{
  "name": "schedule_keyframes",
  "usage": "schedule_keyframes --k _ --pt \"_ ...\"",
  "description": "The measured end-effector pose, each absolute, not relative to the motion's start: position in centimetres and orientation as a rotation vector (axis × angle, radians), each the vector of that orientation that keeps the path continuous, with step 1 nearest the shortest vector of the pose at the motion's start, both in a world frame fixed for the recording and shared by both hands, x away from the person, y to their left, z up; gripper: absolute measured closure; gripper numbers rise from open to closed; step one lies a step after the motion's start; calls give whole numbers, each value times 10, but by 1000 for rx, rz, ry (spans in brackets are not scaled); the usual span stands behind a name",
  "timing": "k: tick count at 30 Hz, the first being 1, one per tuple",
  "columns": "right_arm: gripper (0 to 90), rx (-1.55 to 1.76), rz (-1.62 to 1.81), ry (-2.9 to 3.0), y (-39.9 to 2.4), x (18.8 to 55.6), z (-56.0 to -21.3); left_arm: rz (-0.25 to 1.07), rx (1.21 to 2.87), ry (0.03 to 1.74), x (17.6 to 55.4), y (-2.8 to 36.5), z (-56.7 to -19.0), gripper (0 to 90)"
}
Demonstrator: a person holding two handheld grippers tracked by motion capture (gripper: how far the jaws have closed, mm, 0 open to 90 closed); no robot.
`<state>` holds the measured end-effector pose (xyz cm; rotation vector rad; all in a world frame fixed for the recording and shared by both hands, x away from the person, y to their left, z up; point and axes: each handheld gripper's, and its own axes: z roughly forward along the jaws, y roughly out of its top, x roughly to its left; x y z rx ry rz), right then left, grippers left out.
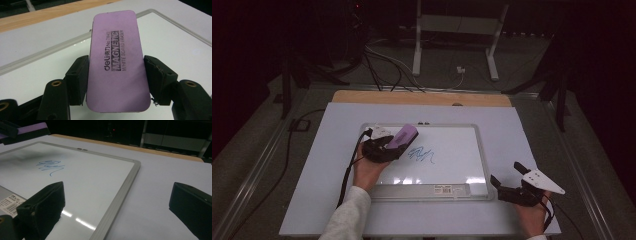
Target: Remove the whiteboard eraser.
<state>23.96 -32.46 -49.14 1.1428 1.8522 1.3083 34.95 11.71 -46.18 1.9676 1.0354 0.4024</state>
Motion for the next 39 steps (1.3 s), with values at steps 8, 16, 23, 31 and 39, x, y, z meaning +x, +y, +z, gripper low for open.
schedule_keyframes --k 8,16,23,31,39 --pt "7 1146 1307 1849 -325 239 -491 393 1979 1021 346 111 -465 410" --pt "7 1147 1306 1845 -326 239 -491 386 1988 1014 343 108 -470 410" --pt "7 1147 1306 1845 -326 239 -491 382 2004 1004 342 104 -474 410" --pt "7 1147 1307 1843 -326 238 -491 373 2027 1007 340 99 -481 410" --pt "7 1147 1307 1843 -326 238 -491 375 2045 1005 338 98 -486 410"
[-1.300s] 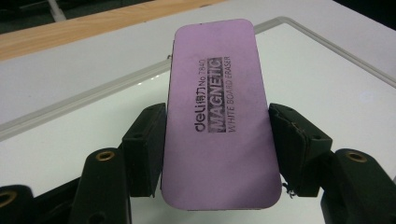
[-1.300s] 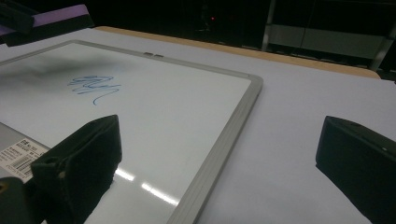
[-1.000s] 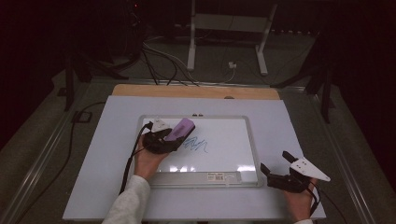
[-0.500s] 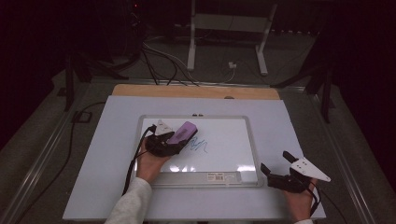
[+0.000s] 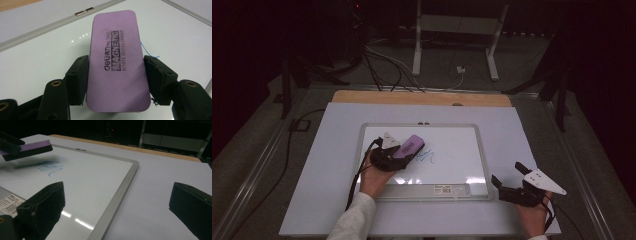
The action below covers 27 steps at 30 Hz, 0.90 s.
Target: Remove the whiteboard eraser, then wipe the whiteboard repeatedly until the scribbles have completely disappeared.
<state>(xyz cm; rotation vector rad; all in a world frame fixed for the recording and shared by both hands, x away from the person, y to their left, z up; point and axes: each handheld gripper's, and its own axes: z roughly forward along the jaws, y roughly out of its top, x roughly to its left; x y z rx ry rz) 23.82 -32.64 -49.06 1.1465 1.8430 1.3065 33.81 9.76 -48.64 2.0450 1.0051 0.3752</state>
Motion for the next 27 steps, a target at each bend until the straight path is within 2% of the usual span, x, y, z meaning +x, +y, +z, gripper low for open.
schedule_keyframes --k 23,24,27 --pt "7 1144 1303 1847 -326 239 -491 390 2165 963 332 88 -503 408" --pt "7 1145 1303 1848 -326 239 -491 376 2168 968 333 87 -503 402" --pt "7 1141 1303 1851 -325 239 -491 367 2161 983 336 85 -503 306"
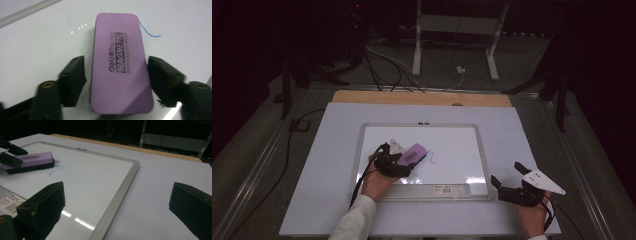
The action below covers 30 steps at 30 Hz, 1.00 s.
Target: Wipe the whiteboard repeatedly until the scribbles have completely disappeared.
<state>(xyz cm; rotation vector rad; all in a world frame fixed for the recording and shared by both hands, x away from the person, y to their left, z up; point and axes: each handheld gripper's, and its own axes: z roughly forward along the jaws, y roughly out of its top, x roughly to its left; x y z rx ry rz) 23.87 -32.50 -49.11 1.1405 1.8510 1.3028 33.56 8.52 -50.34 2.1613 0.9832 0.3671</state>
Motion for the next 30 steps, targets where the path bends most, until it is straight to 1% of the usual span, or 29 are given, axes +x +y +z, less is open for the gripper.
schedule_keyframes --k 2,7,10,12,13,16,20,23,25,30 --pt "7 1140 1300 1854 -325 239 -491 361 2141 996 338 82 -502 273" --pt "7 1140 1299 1856 -324 239 -491 354 2112 1030 349 72 -501 267" --pt "7 1144 1302 1850 -325 239 -491 360 2143 1038 352 65 -502 308" --pt "7 1146 1303 1849 -326 239 -491 367 2166 1039 352 63 -505 385" --pt "7 1148 1304 1849 -326 239 -491 371 2168 1037 352 63 -505 408" --pt "7 1146 1304 1847 -327 239 -491 405 2173 1070 353 67 -503 414" --pt "7 1146 1304 1848 -327 238 -491 473 2164 1144 361 84 -502 415" --pt "7 1147 1304 1849 -327 239 -491 478 2127 1216 366 97 -503 416" --pt "7 1147 1304 1850 -326 239 -491 462 2113 1231 367 102 -503 416" --pt "7 1142 1301 1855 -325 239 -491 449 2129 1198 363 92 -503 417"
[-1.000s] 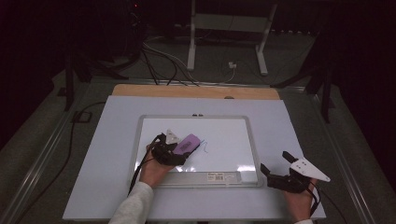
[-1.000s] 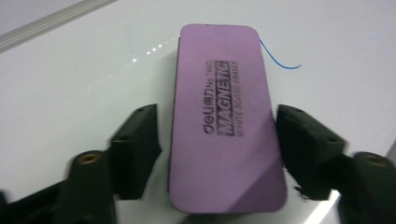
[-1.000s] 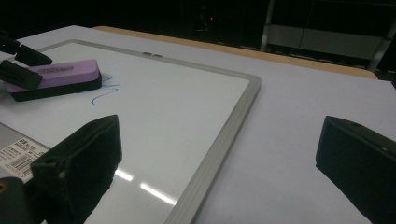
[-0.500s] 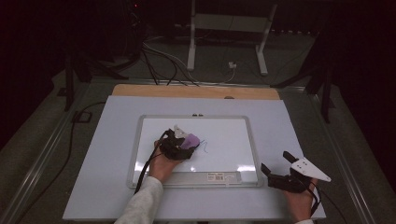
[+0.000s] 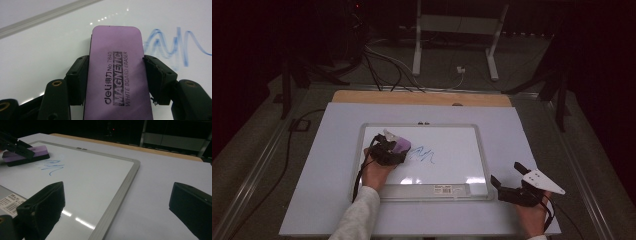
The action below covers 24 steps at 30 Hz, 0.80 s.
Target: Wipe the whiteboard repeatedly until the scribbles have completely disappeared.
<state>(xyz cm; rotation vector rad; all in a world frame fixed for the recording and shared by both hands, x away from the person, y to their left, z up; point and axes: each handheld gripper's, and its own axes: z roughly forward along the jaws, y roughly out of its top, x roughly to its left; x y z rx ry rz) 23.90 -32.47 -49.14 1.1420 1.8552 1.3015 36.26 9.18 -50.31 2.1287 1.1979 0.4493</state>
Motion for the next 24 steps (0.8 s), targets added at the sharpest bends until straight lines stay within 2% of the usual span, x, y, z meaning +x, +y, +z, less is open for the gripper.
schedule_keyframes --k 5,9,18,20,24 --pt "7 1143 1301 1858 -324 239 -491 380 2167 1102 351 70 -503 417" --pt "7 1142 1301 1856 -325 239 -491 393 2205 1046 345 59 -501 417" --pt "7 1147 1301 1851 -326 239 -491 483 2154 1241 367 91 -500 418" --pt "7 1145 1302 1854 -325 239 -491 464 2127 1277 371 97 -501 417" --pt "7 1144 1300 1856 -325 239 -492 473 2141 1253 367 91 -500 418"
